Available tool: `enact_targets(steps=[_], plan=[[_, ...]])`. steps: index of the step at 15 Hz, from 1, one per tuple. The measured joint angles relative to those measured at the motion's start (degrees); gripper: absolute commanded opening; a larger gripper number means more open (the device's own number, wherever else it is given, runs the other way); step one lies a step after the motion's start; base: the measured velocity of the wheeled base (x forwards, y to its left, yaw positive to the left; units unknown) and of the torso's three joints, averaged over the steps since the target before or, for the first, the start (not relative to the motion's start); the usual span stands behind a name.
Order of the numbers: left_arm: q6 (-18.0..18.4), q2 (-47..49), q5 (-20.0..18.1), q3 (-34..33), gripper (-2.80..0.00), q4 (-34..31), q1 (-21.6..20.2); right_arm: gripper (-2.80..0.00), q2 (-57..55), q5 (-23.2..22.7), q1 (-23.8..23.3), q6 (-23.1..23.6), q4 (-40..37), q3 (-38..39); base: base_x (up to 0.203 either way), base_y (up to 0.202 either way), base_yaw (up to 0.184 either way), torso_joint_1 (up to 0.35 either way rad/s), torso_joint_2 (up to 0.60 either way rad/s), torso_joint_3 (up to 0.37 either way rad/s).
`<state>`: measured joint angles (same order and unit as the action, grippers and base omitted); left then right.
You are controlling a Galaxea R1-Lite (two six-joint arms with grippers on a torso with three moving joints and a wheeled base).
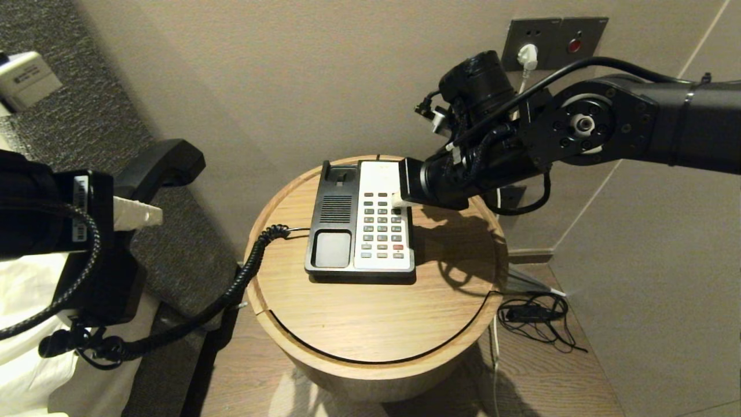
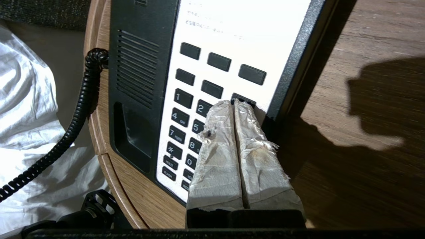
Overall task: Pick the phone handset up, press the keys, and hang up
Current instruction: Dial the number
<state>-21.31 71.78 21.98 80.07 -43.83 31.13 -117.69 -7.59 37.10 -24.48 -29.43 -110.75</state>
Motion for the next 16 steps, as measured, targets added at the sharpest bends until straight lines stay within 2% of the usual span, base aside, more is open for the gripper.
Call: enact_targets(steps=[16], plan=[[-0.02,0.07,-0.58,-0.42,-2.8,-0.02,-0.11,-2.8,0.33,1.07,-0.09,-0.23,-0.73,0.3,0.0,0.0,0.0,0.0,0.0,0.0]])
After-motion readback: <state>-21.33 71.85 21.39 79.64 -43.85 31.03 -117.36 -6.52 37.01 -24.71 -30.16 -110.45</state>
